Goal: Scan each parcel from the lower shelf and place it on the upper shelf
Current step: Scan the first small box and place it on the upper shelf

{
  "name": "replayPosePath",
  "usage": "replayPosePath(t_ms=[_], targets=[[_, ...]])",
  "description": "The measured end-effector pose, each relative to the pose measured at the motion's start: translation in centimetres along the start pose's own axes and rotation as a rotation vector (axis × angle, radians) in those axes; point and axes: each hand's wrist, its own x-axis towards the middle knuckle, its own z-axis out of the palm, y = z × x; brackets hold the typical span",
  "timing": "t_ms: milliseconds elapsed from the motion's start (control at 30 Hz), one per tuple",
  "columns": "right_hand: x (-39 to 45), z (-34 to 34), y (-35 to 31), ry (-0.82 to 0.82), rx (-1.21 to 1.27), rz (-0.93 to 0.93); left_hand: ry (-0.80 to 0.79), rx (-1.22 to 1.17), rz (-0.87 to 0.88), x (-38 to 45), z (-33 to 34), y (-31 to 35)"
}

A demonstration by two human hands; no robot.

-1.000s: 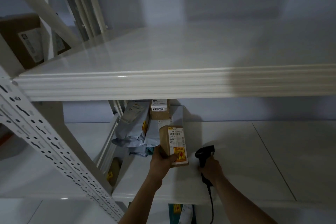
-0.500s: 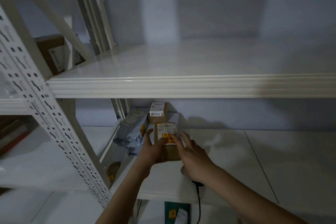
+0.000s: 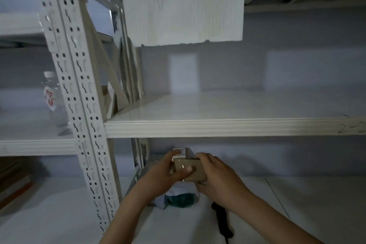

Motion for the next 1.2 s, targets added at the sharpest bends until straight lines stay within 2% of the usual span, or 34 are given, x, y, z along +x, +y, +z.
replayPosePath(t_ms=[100, 300, 600, 833, 1033, 1200], targets=[[0.9, -1.3, -3.5, 0.068, 0.016, 0.025, 0.044, 0.155, 0.189, -1.0, -2.8, -0.7], [2.7, -3.3, -9.5, 0.15, -0.001, 0.023, 0.194, 0.153, 0.371, -2.6, -7.9, -0.1], [3.2, -3.7, -11.6, 0.188, -0.072, 0.04, 0.198, 0.15, 0.394, -3.5, -10.2, 0.6], [3.4, -6.6, -11.8, 0.21, 0.002, -0.031, 0.222, 0.194, 0.409, -4.6, -11.7, 3.9], [5.0, -11.0, -11.9, 0.366, -0.039, -0.172, 0.351, 0.194, 0.469, -4.7, -13.6, 8.8], [8.7, -11.5, -10.7, 0.455, -0.088, -0.213, 0.446, 0.154, 0.479, -1.7, -13.5, 10.1]])
